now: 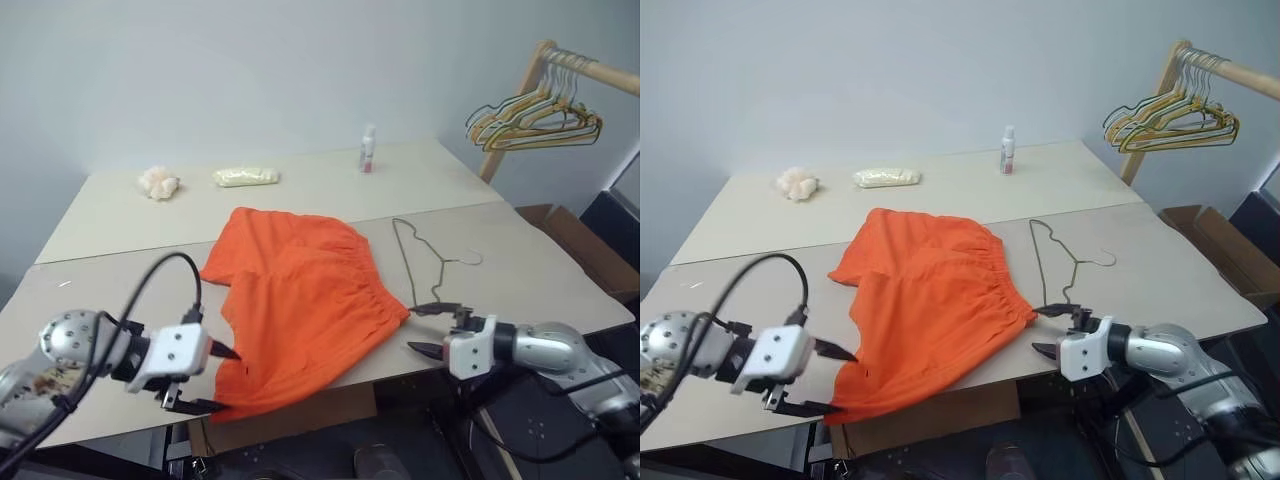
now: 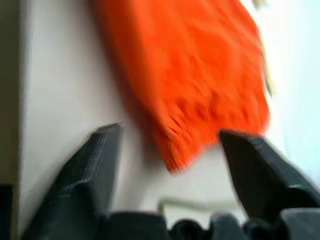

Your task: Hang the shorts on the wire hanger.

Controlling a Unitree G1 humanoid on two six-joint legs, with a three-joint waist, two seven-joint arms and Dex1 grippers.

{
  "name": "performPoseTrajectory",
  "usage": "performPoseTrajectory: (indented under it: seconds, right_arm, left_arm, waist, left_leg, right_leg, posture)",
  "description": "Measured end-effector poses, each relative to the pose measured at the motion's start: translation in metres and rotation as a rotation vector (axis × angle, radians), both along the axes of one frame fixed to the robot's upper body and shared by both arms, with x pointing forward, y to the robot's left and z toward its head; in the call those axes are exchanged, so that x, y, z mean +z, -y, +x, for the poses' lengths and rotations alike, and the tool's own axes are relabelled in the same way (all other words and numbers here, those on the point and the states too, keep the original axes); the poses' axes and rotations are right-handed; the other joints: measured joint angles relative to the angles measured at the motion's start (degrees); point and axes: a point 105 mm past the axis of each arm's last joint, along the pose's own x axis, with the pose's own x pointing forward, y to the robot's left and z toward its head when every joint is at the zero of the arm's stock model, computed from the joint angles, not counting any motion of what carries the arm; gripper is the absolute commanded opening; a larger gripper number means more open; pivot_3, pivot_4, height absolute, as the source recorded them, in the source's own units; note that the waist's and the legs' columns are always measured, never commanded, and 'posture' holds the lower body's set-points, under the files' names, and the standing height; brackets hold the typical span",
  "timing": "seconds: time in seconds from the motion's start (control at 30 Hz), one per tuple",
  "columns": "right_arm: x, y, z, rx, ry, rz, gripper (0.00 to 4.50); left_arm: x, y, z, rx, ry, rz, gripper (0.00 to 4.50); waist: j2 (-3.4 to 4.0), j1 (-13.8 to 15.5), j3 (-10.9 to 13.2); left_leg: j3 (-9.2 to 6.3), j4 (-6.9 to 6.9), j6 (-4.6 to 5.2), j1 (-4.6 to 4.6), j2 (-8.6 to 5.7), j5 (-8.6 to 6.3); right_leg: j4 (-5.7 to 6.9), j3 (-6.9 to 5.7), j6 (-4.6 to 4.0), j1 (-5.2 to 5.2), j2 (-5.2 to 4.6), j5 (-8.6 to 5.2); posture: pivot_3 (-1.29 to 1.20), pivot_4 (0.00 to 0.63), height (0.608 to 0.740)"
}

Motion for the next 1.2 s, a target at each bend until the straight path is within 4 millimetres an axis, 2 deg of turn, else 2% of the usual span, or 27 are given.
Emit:
performPoseTrajectory:
  seconds: [0.13,0.27,0.5,0.57,0.67,1.03,1.2]
  right_arm:
    - [0.021,0.033,0.026,-0.411,-0.089,0.138,4.48]
    - [0.011,0.055,0.049,-0.764,-0.240,0.250,4.48]
    - [-0.016,0.039,0.080,-0.950,-0.503,0.313,4.48]
    - [-0.025,0.041,0.082,-0.986,-0.548,0.292,4.48]
    - [-0.029,0.043,0.088,-1.018,-0.573,0.268,3.91]
    - [-0.034,0.052,0.088,-1.065,-0.580,0.237,0.02]
    - [-0.029,0.064,0.092,-1.054,-0.422,0.107,0.02]
  left_arm:
    - [0.031,0.021,0.028,0.088,0.080,-0.238,4.45]
    - [0.050,0.036,0.039,0.108,0.056,-0.372,4.45]
    - [0.050,0.051,0.042,0.079,0.031,-0.412,4.45]
    - [0.051,0.051,0.043,0.081,0.028,-0.411,4.45]
    - [0.049,0.051,0.043,0.086,0.021,-0.408,4.50]
    - [0.049,0.050,0.041,0.104,0.033,-0.409,4.50]
    - [0.050,0.053,0.043,0.108,0.043,-0.430,4.50]
  waist:
    - [-0.01,1.01,-0.03]
    - [-0.02,0.90,-0.07]
    - [0.03,-0.03,-0.08]
    - [0.06,-0.08,-0.10]
    - [0.05,-0.26,-0.11]
    - [0.06,0.17,-0.12]
    - [0.07,0.13,-0.12]
  left_leg:
    - [0.00,0.04,-0.02,-0.04,0.07,-0.05]
    - [0.01,0.05,-0.08,-0.23,0.12,-0.08]
    - [0.01,0.11,-0.08,-0.45,0.12,-0.08]
    - [-0.01,0.12,-0.09,-0.73,0.11,-0.06]
    - [0.00,0.19,-0.11,-0.93,0.06,-0.04]
    - [-0.01,0.19,-0.12,-0.87,0.07,-0.03]
    - [-0.01,0.19,-0.13,-0.88,0.05,-0.03]
  right_leg:
    - [0.01,-0.02,0.00,-0.01,0.05,0.01]
    - [0.02,0.04,-0.02,-0.22,0.11,0.02]
    - [0.05,0.02,-0.08,-0.46,0.14,0.06]
    - [0.10,0.00,-0.08,-0.77,0.14,0.06]
    - [0.25,0.04,-0.08,-1.02,0.11,0.06]
    - [0.27,0.02,-0.08,-0.98,0.12,0.06]
    - [0.27,0.02,-0.08,-1.01,0.11,0.06]
  posture:
    - [-0.26,0.000,0.740]
    - [-0.27,0.000,0.740]
    - [-0.26,0.000,0.740]
    - [-0.25,0.000,0.740]
    - [-0.24,0.000,0.740]
    - [-0.24,0.000,0.740]
    - [-0.25,0.000,0.740]
